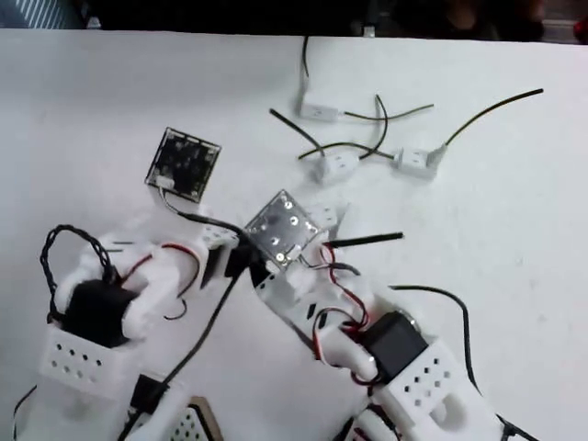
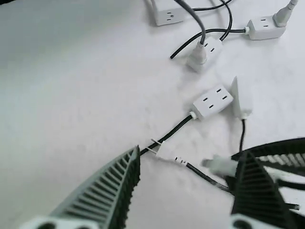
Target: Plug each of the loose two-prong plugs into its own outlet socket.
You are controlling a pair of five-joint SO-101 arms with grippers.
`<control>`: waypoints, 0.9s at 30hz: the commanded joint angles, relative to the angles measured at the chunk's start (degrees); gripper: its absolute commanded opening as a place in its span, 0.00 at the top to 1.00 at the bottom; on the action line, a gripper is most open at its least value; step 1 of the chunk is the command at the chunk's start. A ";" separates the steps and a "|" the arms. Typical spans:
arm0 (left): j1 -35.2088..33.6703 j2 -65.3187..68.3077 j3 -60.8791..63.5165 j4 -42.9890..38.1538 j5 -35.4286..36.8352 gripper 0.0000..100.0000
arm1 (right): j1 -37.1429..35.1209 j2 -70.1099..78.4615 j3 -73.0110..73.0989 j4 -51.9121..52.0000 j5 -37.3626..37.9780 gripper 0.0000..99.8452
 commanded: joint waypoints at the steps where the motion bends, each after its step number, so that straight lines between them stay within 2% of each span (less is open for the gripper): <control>1: -11.12 -1.01 -0.44 -2.02 -0.44 0.68 | 5.58 -0.66 -0.53 -1.71 -0.18 0.98; 6: -20.70 -1.27 10.20 -8.97 -0.79 0.68 | 14.11 8.04 -1.05 -7.34 0.18 0.98; 10: -23.60 -1.36 21.19 -17.14 -0.88 0.68 | 17.71 21.76 -5.27 -11.91 0.00 0.98; 14: -24.40 -1.36 28.13 -23.47 -0.88 0.68 | 19.91 35.91 -13.27 -11.82 -0.09 0.98; 20: -24.40 -1.36 29.98 -24.35 -0.88 0.68 | 23.25 51.03 -23.21 -9.36 -0.09 0.98; 27: -24.40 -1.36 29.98 -24.26 -0.97 0.68 | 24.04 56.66 -28.22 -4.97 -0.09 0.98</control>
